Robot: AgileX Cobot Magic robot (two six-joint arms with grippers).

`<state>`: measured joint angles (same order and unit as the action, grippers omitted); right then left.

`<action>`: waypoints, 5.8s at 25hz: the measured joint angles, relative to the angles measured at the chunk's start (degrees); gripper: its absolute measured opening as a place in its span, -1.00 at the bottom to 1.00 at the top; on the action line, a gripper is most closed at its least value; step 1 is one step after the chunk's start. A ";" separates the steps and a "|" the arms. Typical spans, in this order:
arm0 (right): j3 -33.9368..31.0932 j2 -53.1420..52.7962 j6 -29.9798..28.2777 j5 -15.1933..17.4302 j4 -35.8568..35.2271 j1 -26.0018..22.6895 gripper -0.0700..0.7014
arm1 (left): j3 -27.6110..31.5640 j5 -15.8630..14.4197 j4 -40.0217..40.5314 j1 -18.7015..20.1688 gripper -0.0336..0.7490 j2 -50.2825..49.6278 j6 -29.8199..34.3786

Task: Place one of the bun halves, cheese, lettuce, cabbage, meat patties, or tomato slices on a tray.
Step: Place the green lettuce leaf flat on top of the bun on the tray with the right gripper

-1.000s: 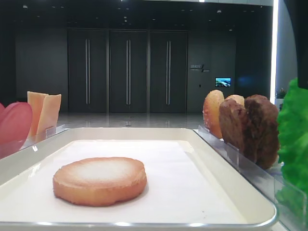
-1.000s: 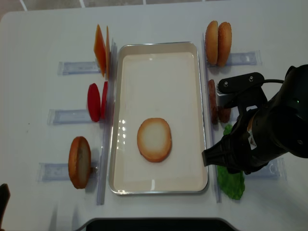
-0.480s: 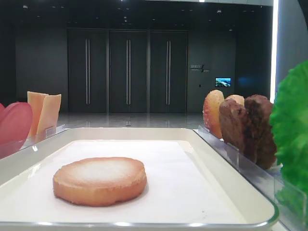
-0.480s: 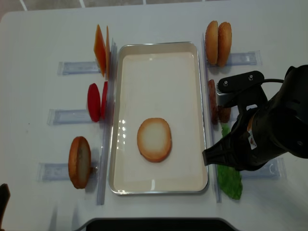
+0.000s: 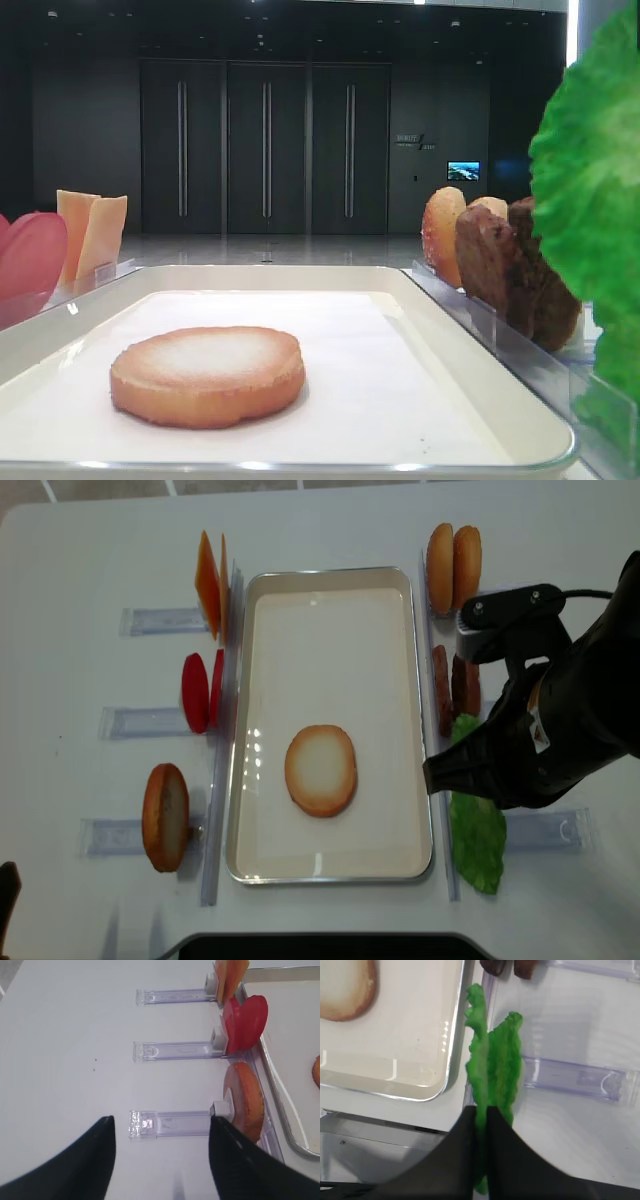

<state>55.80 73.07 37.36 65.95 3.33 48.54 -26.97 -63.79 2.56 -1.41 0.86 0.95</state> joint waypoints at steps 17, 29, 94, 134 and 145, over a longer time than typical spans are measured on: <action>1.38 0.25 -38.90 -25.31 -43.95 0.00 -0.79 | 0.00 0.00 0.00 0.00 0.25 0.00 0.00; -1.09 15.17 -85.49 -17.32 -86.32 -10.73 -0.79 | 0.00 0.00 0.00 0.00 0.25 0.00 0.00; -14.13 29.80 -103.74 -7.81 -106.59 -20.05 -0.79 | 0.00 0.00 0.00 0.00 0.25 0.00 0.00; -10.67 30.46 -104.63 -17.24 -106.65 -16.62 -0.79 | 0.00 0.00 0.00 0.00 0.25 0.00 0.00; -10.67 30.46 -104.87 -18.60 -106.65 -16.62 -0.79 | 0.00 0.00 0.00 0.00 0.25 0.00 0.00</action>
<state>45.13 103.54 -67.51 47.35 -103.33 31.92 -26.97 -63.79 2.56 -1.41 0.86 0.95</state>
